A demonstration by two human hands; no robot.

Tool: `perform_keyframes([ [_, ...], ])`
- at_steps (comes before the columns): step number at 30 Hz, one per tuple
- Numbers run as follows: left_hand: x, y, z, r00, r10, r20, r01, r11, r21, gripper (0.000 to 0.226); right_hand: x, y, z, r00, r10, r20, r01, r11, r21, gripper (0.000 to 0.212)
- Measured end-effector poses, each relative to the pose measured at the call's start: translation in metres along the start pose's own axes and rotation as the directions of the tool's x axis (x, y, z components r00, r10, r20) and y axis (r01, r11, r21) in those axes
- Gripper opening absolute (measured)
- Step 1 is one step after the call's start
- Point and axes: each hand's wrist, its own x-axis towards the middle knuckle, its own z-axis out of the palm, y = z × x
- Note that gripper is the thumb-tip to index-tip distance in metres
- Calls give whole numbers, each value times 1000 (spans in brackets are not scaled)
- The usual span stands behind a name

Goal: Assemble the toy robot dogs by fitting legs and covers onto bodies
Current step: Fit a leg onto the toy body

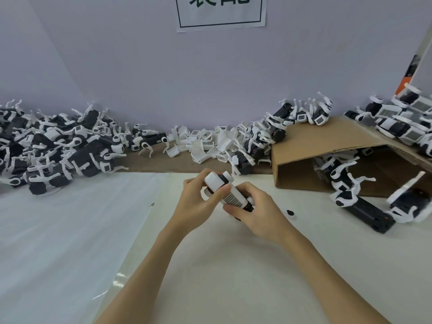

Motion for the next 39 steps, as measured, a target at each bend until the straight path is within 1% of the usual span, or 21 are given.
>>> perform_keyframes([
  [4,1,-2,1,996,-10,-92,13,1000,26,18,0,-1,1,1000,-20,-12,20,999,37,17],
  [9,0,5,2,997,-10,-75,8,999,-35,12,0,-5,-4,999,-33,-18,33,999,-28,12],
  [12,0,10,3,996,9,-92,-13,999,-49,27,0,-4,-10,998,-62,-18,61,996,-61,10],
  [14,0,9,6,993,-22,-115,15,998,-65,30,-1,-1,-9,997,-76,-20,74,993,-89,20],
  [17,1,2,7,965,-154,-210,114,974,-194,21,-3,-1,0,990,-130,-63,111,962,-248,63],
  [18,2,1,6,951,-220,-218,158,950,-268,20,-3,0,3,980,-181,-78,147,935,-321,70],
  [19,2,2,6,939,-281,-200,206,922,-326,20,-3,0,6,966,-238,-97,184,905,-384,68],
  [20,3,2,7,930,-318,-182,249,913,-325,24,-2,-1,6,952,-279,-125,204,884,-421,63],
  [21,4,0,8,931,-315,-183,270,934,-236,32,-3,-1,6,941,-298,-160,207,881,-425,57],
  [23,3,-4,9,946,-247,-209,259,966,30,46,-2,-2,4,939,-269,-214,198,933,-302,47],
  [24,3,-2,7,958,-218,-186,235,969,71,49,-2,-3,1,953,-214,-213,176,967,-185,42],
  [25,4,0,5,968,-216,-125,216,976,-14,50,-1,-3,-2,970,-151,-192,140,988,-68,37],
  [27,3,3,1,972,-236,12,231,939,-254,52,2,-1,-6,992,-42,-122,56,992,113,30],
  [29,3,3,0,970,-244,3,229,909,-348,44,3,2,-5,998,-9,-66,22,981,192,29],
  [30,3,2,1,965,-261,-37,230,902,-366,40,2,2,-3,997,-39,-64,49,986,159,31],
  [31,2,3,2,956,-285,-67,239,893,-382,38,0,2,-1,992,-100,-73,104,993,56,36],
  [32,2,4,4,947,-309,-87,252,884,-394,39,-2,3,1,982,-177,-70,170,981,-99,43],
  [34,2,3,8,934,-340,-115,277,887,-368,43,-1,6,6,956,-292,-33,262,896,-358,50],
  [35,2,4,10,933,-337,-122,278,895,-348,45,0,5,8,952,-304,-41,258,864,-432,48],
  [37,2,5,9,931,-350,-107,295,891,-345,50,3,4,9,956,-284,-79,211,845,-491,41],
  [39,4,4,3,920,-389,52,373,824,-427,59,5,6,6,964,-244,-105,170,871,-460,36],
])
